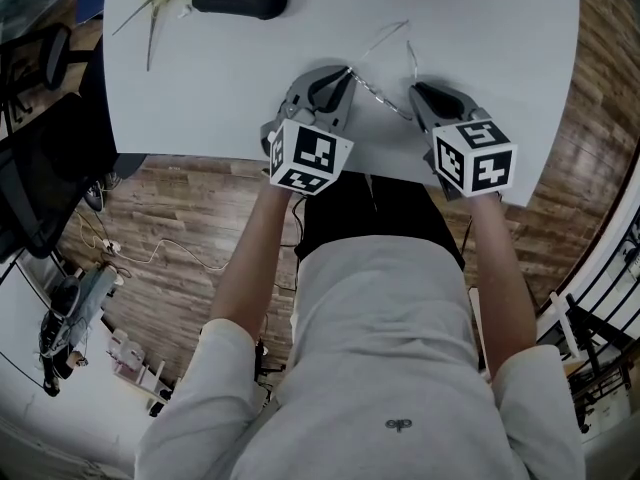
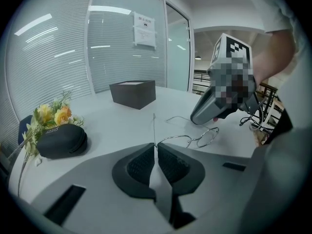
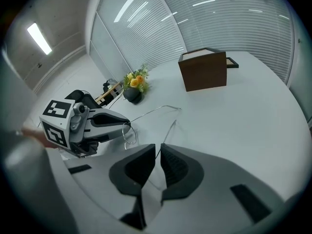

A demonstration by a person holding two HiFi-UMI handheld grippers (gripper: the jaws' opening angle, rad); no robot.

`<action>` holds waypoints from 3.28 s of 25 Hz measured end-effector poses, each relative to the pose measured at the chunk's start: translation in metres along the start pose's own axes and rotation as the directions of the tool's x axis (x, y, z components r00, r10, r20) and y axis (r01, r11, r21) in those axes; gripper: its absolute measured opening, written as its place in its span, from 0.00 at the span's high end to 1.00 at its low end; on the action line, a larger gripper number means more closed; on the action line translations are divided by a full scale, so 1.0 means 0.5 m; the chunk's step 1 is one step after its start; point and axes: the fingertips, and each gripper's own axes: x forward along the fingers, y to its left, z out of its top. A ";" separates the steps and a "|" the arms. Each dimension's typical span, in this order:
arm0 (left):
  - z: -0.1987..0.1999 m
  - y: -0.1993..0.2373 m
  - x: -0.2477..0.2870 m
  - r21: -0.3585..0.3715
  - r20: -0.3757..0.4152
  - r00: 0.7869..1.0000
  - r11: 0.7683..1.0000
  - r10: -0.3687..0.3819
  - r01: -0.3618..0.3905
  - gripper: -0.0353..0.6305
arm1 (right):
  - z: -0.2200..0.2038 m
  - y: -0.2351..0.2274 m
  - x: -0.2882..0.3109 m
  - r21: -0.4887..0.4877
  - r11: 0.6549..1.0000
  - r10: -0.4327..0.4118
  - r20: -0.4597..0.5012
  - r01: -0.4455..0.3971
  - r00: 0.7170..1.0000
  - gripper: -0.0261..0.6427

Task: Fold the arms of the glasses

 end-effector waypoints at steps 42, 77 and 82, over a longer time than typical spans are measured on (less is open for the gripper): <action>0.030 -0.011 0.047 0.058 -0.009 0.998 0.996 -0.060 0.061 0.90 | -0.014 0.067 0.024 -0.055 0.981 0.180 -0.077 -0.184 0.981 0.93; 0.031 -0.020 0.062 0.111 -0.040 0.993 0.988 -0.107 0.110 0.90 | 0.017 0.047 -0.002 -0.098 0.975 0.192 -0.076 -0.199 0.978 0.88; 0.033 -0.019 0.063 0.111 -0.042 0.994 0.988 -0.104 0.108 0.90 | 0.045 -0.011 -0.011 -0.180 0.980 0.069 -0.067 -0.080 0.995 0.88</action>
